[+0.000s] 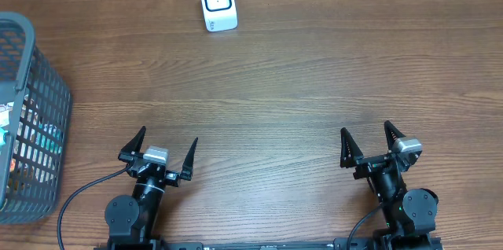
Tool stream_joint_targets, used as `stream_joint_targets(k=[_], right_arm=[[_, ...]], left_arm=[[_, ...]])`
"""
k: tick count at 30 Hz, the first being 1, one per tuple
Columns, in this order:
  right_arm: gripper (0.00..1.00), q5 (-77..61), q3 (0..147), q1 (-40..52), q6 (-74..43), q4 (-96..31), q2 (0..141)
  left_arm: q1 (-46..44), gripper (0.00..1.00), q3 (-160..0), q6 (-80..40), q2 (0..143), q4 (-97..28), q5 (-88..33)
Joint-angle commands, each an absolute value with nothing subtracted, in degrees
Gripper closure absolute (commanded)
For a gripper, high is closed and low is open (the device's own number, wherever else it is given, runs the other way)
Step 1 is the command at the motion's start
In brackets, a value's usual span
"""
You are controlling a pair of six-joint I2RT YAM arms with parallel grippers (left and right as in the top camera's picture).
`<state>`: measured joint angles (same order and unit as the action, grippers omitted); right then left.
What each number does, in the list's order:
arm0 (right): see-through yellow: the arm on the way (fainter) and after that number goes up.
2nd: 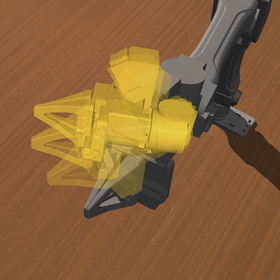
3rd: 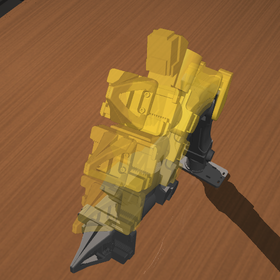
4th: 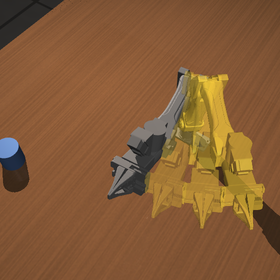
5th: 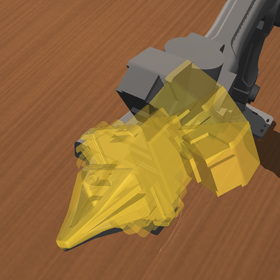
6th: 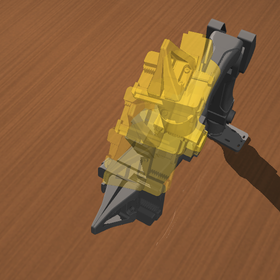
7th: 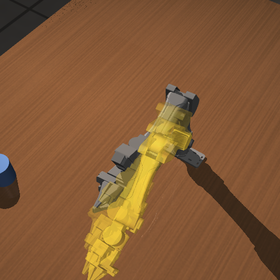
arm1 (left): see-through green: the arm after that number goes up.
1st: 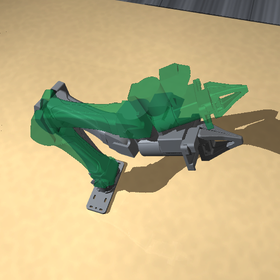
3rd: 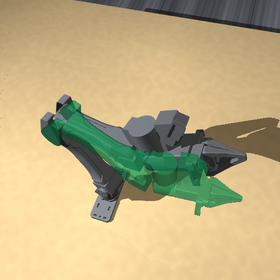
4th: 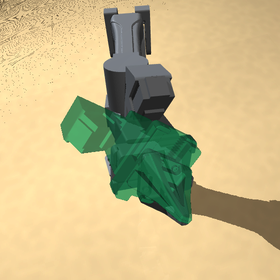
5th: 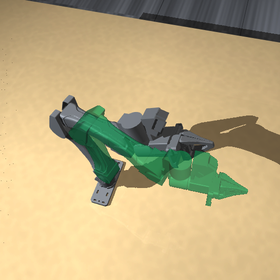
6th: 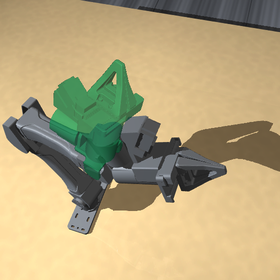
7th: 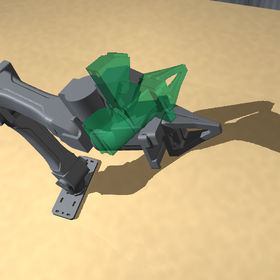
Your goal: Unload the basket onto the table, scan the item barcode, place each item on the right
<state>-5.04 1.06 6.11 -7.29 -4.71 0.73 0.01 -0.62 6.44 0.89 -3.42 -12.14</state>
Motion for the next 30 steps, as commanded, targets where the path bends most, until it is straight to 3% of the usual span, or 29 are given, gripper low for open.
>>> stream_joint_targets(k=[1,30], right_arm=[[0.0,-4.36,0.47,6.37,-7.2,-4.47,0.16],[0.0,-4.36,0.47,6.37,-7.2,-4.47,0.16]], left_arm=[[0.01,0.0,-0.27,7.53,0.3,-3.27,-11.62],[0.01,0.0,-0.27,7.51,0.3,-2.98,-13.56]])
